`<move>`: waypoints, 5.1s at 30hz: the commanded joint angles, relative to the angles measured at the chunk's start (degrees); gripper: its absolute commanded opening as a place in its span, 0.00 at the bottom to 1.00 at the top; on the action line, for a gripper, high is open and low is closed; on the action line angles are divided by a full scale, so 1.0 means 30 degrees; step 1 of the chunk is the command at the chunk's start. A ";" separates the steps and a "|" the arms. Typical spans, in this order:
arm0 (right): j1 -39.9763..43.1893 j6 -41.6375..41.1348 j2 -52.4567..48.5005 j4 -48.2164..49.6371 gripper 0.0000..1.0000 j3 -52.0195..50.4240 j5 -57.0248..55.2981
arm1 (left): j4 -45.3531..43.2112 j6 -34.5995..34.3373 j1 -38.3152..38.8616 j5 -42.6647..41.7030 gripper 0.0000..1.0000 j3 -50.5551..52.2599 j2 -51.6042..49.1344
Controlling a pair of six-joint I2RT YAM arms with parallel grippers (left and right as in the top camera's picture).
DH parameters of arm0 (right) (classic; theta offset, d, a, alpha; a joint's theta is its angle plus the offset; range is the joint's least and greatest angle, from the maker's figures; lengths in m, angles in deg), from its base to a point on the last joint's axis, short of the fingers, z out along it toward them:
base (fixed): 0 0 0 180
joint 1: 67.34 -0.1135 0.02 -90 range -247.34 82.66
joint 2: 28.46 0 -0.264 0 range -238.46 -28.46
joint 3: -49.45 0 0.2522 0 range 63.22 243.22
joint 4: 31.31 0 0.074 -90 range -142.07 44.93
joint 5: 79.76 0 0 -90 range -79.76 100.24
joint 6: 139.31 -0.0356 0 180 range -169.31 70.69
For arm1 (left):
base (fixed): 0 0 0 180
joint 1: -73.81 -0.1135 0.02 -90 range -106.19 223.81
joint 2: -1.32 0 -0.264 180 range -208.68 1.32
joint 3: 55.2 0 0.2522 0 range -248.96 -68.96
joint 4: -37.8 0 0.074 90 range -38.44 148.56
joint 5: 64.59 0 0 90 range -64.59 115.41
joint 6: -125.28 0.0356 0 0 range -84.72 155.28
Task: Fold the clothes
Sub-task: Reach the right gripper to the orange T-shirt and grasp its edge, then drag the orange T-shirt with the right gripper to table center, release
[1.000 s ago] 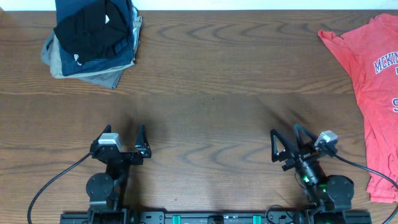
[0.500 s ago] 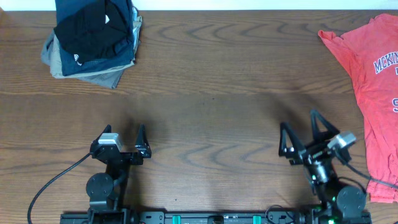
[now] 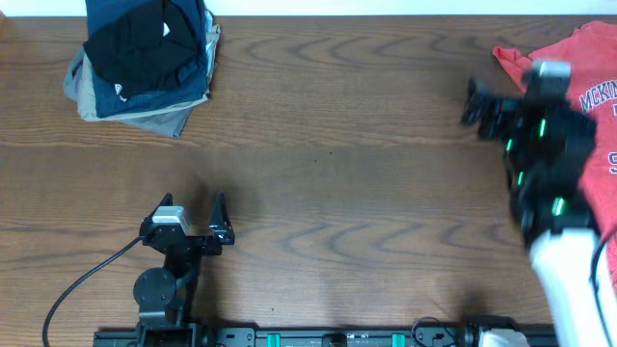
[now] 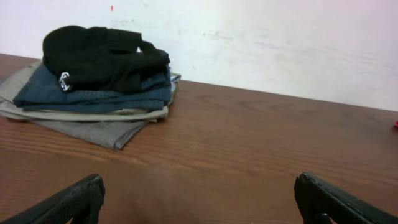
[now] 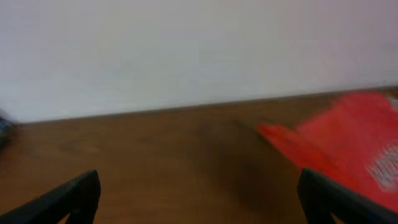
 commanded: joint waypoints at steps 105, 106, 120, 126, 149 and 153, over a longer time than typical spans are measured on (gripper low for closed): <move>-0.1443 0.2375 -1.8411 -0.4262 0.01 1.2378 0.6105 | 0.0612 0.0328 -0.0080 -0.0284 0.98 0.0350 0.0131; -0.2047 0.2149 -1.8411 -0.4452 0.01 1.2378 0.6572 | 0.0612 0.0328 -0.0080 -0.0277 0.98 0.0350 0.0131; -1.1205 -0.0248 -1.8418 -0.7300 0.01 1.2378 0.9202 | 0.0612 0.0328 -0.0080 -0.0284 0.98 0.0350 0.0131; -1.3172 -0.1457 -1.8418 -0.9551 0.01 1.2378 1.0797 | 0.0612 0.0328 -0.0080 -0.0277 0.98 0.0350 0.0131; -1.5183 -0.0131 -1.8236 -1.4520 0.34 1.2524 1.3879 | 0.0612 0.0328 -0.0080 -0.0277 0.98 0.0350 0.0131; -1.3362 -0.0117 -1.7566 -1.5125 0.41 1.2626 1.3821 | 0.0612 0.0328 -0.0080 -0.0277 0.98 0.0350 0.0131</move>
